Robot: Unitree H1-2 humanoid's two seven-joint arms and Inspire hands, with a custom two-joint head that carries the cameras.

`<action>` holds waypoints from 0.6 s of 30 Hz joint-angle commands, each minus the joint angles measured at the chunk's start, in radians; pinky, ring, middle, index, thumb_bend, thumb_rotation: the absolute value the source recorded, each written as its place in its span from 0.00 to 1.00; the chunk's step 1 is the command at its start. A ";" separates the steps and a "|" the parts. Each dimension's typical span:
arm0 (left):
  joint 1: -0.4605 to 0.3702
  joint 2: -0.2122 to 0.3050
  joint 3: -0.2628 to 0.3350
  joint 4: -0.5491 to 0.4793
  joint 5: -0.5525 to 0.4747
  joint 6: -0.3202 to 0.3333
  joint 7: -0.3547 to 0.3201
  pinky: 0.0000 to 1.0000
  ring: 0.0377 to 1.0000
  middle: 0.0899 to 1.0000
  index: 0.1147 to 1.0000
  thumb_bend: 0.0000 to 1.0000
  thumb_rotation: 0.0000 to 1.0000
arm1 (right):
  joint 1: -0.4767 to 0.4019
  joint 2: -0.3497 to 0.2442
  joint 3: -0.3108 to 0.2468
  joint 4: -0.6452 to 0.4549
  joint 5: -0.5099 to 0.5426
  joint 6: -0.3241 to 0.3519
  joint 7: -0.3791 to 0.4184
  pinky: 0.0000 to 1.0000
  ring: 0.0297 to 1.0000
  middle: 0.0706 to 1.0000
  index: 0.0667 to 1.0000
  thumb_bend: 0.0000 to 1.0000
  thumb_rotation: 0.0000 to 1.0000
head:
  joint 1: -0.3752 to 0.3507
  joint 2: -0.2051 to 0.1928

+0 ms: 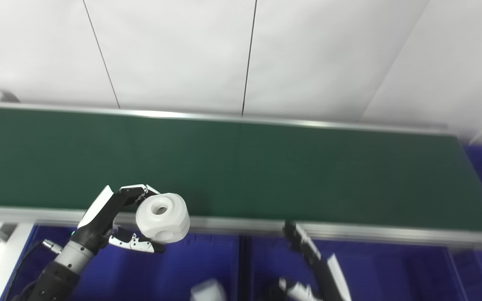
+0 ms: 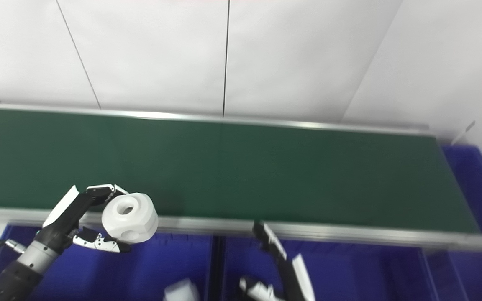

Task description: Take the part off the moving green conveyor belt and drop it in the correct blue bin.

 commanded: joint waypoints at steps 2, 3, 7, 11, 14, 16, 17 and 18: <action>0.008 0.043 -0.015 0.016 -0.002 -0.039 -0.001 0.44 0.46 0.48 0.38 0.50 0.00 | 0.006 0.012 -0.012 -0.034 0.010 0.009 0.013 0.83 0.89 0.89 0.92 0.86 0.83 | -0.002 0.013; 0.013 0.048 -0.021 0.022 0.000 -0.039 -0.002 0.43 0.46 0.48 0.39 0.50 0.00 | 0.006 0.014 -0.015 -0.033 0.011 0.006 0.015 0.83 0.88 0.89 0.92 0.87 0.83 | -0.002 0.013; 0.045 0.071 -0.061 0.060 0.066 -0.039 0.013 0.48 0.46 0.47 0.39 0.50 0.00 | 0.012 0.016 -0.025 -0.041 0.009 0.004 0.020 0.83 0.87 0.88 0.92 0.88 0.83 | 0.008 0.021; 0.056 0.080 -0.097 0.053 0.107 -0.039 0.013 0.48 0.46 0.47 0.39 0.50 0.00 | 0.023 0.013 -0.031 -0.058 0.008 0.022 0.031 0.83 0.89 0.90 0.93 0.90 0.84 | 0.021 0.022; 0.061 0.075 -0.103 0.048 0.148 -0.020 -0.021 0.51 0.46 0.48 0.39 0.50 0.00 | 0.029 0.016 -0.039 -0.065 0.007 0.019 0.035 0.82 0.89 0.91 0.92 0.90 0.85 | 0.027 0.021; 0.065 0.069 -0.107 0.029 0.194 0.061 -0.043 0.50 0.45 0.47 0.40 0.50 0.00 | 0.032 0.016 -0.042 -0.070 0.010 0.019 0.039 0.82 0.89 0.91 0.92 0.90 0.85 | 0.031 0.020; 0.065 0.067 -0.110 0.019 0.217 0.104 -0.056 0.50 0.45 0.48 0.40 0.50 0.00 | 0.033 0.016 -0.043 -0.072 0.011 0.020 0.041 0.82 0.89 0.90 0.92 0.89 0.85 | 0.032 0.020; 0.064 0.067 -0.112 0.008 0.239 0.137 -0.067 0.50 0.44 0.48 0.41 0.50 0.00 | 0.034 0.017 -0.045 -0.072 0.011 0.020 0.042 0.82 0.89 0.90 0.93 0.89 0.85 | 0.031 0.019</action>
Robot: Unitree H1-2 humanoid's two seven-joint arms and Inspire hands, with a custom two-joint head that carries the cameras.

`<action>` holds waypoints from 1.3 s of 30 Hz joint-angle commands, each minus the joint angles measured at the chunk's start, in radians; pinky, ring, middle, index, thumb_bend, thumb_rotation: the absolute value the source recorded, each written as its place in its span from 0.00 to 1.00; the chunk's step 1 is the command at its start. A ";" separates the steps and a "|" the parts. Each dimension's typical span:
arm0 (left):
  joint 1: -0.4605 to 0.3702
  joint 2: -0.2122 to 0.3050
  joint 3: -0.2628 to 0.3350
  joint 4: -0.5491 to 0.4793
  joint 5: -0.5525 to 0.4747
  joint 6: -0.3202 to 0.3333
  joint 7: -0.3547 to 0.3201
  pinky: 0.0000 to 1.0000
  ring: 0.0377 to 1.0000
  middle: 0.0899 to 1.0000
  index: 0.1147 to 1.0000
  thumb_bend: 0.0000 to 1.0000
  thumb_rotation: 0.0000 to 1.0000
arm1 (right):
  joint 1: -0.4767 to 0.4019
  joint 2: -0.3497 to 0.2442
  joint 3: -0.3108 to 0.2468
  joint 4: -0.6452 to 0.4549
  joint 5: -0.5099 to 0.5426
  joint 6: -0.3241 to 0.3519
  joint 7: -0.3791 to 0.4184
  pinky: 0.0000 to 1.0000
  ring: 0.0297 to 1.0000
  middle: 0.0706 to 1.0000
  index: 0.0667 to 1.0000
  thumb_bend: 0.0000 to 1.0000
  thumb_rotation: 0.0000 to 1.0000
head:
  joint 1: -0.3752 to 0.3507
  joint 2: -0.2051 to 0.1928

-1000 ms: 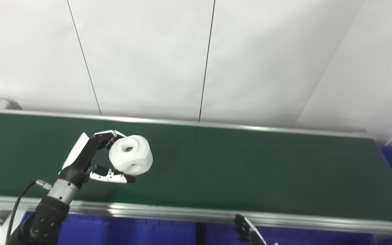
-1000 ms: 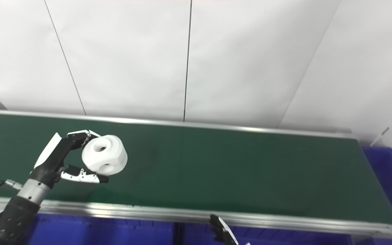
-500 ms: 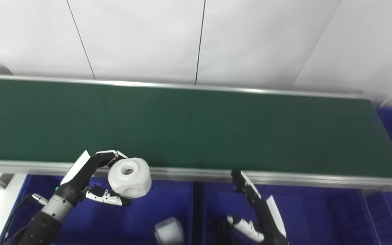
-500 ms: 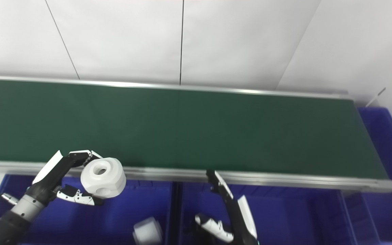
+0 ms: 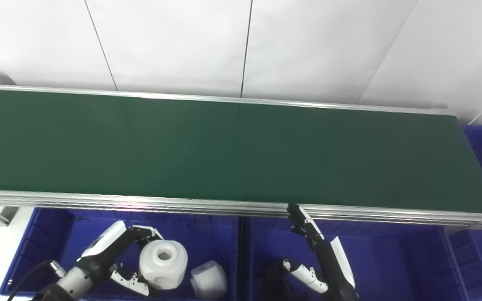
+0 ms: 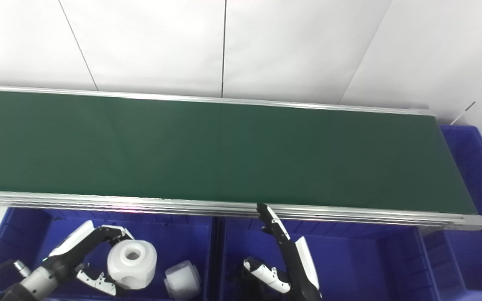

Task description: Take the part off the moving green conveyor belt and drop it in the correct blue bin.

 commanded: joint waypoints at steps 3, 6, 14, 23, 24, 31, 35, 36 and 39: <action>-0.013 0.015 -0.006 -0.075 0.086 0.126 -0.047 0.56 0.56 0.45 0.44 0.51 0.00 | 0.009 0.007 -0.007 -0.033 0.007 0.005 0.010 0.83 0.88 0.90 0.93 0.89 0.84 | -0.002 -0.001; -0.014 0.017 -0.010 -0.107 0.143 0.196 -0.064 0.69 0.78 0.79 0.79 0.63 0.34 | 0.013 0.013 -0.011 -0.037 0.004 0.005 0.010 0.82 0.88 0.89 0.92 0.88 0.83 | -0.002 -0.002; 0.026 -0.011 0.052 -0.142 -0.182 0.107 -0.135 0.87 0.94 0.96 0.95 0.96 0.61 | 0.026 0.017 -0.013 -0.051 0.005 0.018 0.020 0.82 0.88 0.90 0.92 0.89 0.84 | -0.010 -0.004; 0.049 -0.148 0.078 -0.149 -0.519 -0.032 -0.200 0.82 0.88 0.90 0.87 0.91 0.47 | 0.035 0.022 -0.012 -0.053 -0.001 0.016 0.017 0.84 0.89 0.90 0.92 0.89 0.83 | -0.029 -0.003; 0.050 -0.158 0.076 -0.143 -0.531 -0.053 -0.208 0.82 0.88 0.89 0.87 0.91 0.46 | 0.037 0.021 -0.013 -0.055 -0.004 0.016 0.017 0.84 0.89 0.90 0.92 0.89 0.84 | -0.030 -0.002; 0.057 -0.180 0.050 -0.097 -0.529 -0.129 -0.255 0.84 0.90 0.91 0.90 0.95 0.43 | 0.040 0.022 -0.018 -0.048 -0.017 0.010 0.012 0.82 0.87 0.89 0.92 0.89 0.84 | -0.014 -0.007; 0.060 -0.182 0.057 -0.087 -0.502 -0.135 -0.250 0.84 0.90 0.92 0.92 0.95 0.44 | 0.040 0.021 -0.017 -0.052 -0.005 0.029 0.026 0.83 0.88 0.90 0.92 0.89 0.82 | -0.022 -0.009; 0.061 -0.183 0.060 -0.085 -0.491 -0.136 -0.248 0.84 0.90 0.92 0.92 0.95 0.45 | 0.040 0.021 -0.017 -0.055 0.000 0.035 0.030 0.83 0.89 0.90 0.92 0.89 0.81 | -0.023 -0.010; 0.062 -0.183 0.065 -0.081 -0.470 -0.137 -0.245 0.84 0.90 0.93 0.93 0.95 0.45 | 0.040 0.024 -0.016 -0.053 0.009 0.040 0.032 0.84 0.89 0.90 0.92 0.89 0.80 | -0.028 -0.013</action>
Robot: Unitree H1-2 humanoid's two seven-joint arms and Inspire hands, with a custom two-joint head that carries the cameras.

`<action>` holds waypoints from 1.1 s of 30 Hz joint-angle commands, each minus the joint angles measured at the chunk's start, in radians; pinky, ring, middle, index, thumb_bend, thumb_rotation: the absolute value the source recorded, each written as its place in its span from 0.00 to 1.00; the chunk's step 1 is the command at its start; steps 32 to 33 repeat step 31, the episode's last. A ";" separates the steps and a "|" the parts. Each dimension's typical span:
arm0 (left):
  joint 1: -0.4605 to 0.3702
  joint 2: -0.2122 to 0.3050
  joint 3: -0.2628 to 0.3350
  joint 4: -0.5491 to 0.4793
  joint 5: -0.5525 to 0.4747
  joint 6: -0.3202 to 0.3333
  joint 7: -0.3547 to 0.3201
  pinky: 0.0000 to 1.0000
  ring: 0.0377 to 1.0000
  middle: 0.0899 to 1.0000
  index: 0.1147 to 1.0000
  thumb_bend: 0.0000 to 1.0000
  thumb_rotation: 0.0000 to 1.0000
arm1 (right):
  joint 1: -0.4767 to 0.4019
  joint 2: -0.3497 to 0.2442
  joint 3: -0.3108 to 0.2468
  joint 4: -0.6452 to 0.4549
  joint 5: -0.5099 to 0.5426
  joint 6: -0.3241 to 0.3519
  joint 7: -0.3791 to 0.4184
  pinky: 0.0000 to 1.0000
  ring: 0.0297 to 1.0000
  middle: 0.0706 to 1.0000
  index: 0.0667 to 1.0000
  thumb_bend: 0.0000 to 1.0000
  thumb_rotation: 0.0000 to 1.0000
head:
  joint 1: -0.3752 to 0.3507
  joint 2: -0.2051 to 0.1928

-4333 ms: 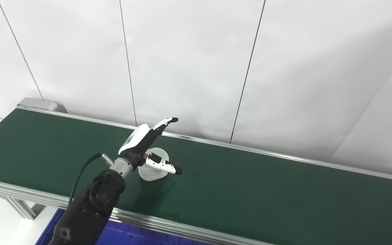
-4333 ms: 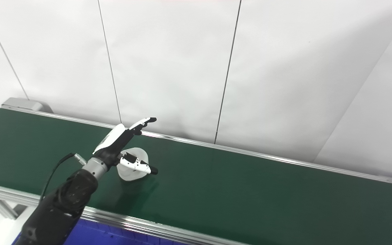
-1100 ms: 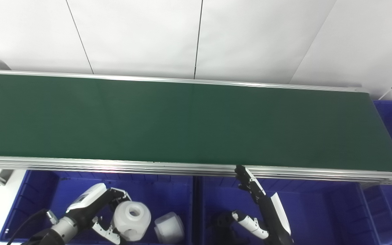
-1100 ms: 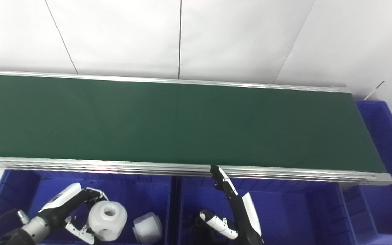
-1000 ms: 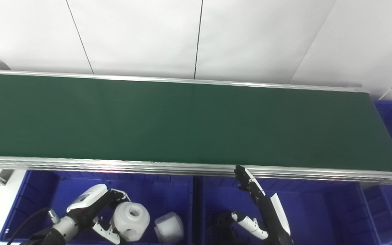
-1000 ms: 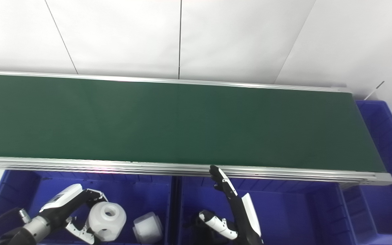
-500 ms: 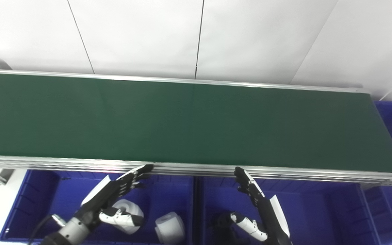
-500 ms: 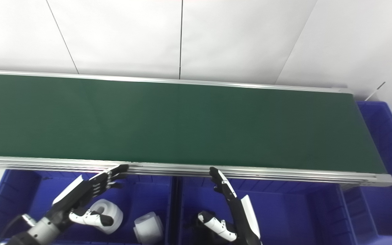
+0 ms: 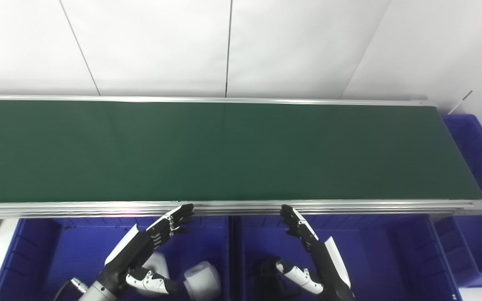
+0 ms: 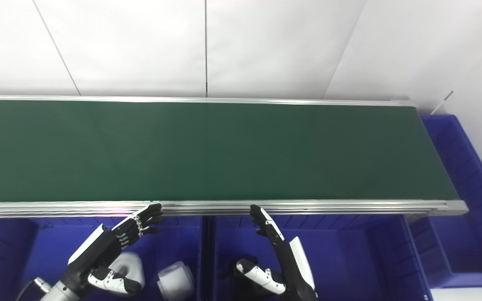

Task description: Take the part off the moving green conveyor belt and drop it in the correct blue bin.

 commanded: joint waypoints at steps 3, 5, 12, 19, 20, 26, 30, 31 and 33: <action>-0.001 0.003 0.011 -0.006 0.024 -0.041 0.006 0.86 0.92 0.95 0.95 0.96 0.48 | 0.001 0.009 -0.004 -0.026 0.009 0.006 0.003 0.84 0.89 0.90 0.92 0.90 0.79 | -0.003 -0.003; 0.002 0.007 0.010 -0.006 0.047 -0.040 0.014 0.88 0.93 0.96 0.96 0.96 0.49 | 0.001 0.010 -0.003 -0.029 0.004 0.013 0.005 0.84 0.89 0.91 0.93 0.90 0.78 | -0.003 -0.005; 0.012 0.023 0.000 -0.028 0.137 -0.004 0.033 0.96 1.00 1.00 1.00 0.92 0.64 | 0.001 0.006 0.000 -0.034 0.007 0.033 0.017 0.85 0.92 0.94 0.95 0.90 0.77 | 0.002 -0.005; 0.012 0.052 -0.024 -0.079 0.169 0.148 -0.002 1.00 1.00 1.00 1.00 0.89 0.80 | -0.004 0.002 0.003 -0.025 0.013 0.034 0.023 0.87 0.93 0.95 0.95 0.89 0.77 | 0.008 -0.009; 0.011 0.054 -0.026 -0.083 0.167 0.158 -0.004 1.00 1.00 1.00 1.00 0.88 0.81 | -0.006 0.001 0.004 -0.022 0.016 0.033 0.024 0.87 0.93 0.95 0.95 0.89 0.77 | 0.008 -0.009; 0.005 0.057 -0.031 -0.082 0.133 0.207 -0.018 1.00 1.00 1.00 1.00 0.90 0.80 | -0.013 -0.005 0.006 -0.016 0.011 0.031 0.033 0.86 0.93 0.96 0.96 0.87 0.76 | 0.008 -0.011; 0.005 0.052 -0.025 -0.078 0.106 0.217 -0.023 1.00 1.00 1.00 1.00 0.90 0.77 | -0.011 -0.007 0.006 -0.019 0.004 0.034 0.037 0.87 0.93 0.96 0.96 0.87 0.74 | 0.011 -0.009; 0.005 0.048 -0.022 -0.072 0.097 0.205 -0.022 1.00 1.00 1.00 1.00 0.90 0.76 | -0.011 -0.007 0.006 -0.020 0.003 0.033 0.037 0.86 0.93 0.96 0.96 0.87 0.74 | 0.011 -0.009; 0.005 0.048 -0.022 -0.072 0.097 0.205 -0.022 1.00 1.00 1.00 1.00 0.90 0.76 | -0.011 -0.007 0.006 -0.020 0.003 0.033 0.037 0.86 0.93 0.96 0.96 0.87 0.74 | 0.011 -0.009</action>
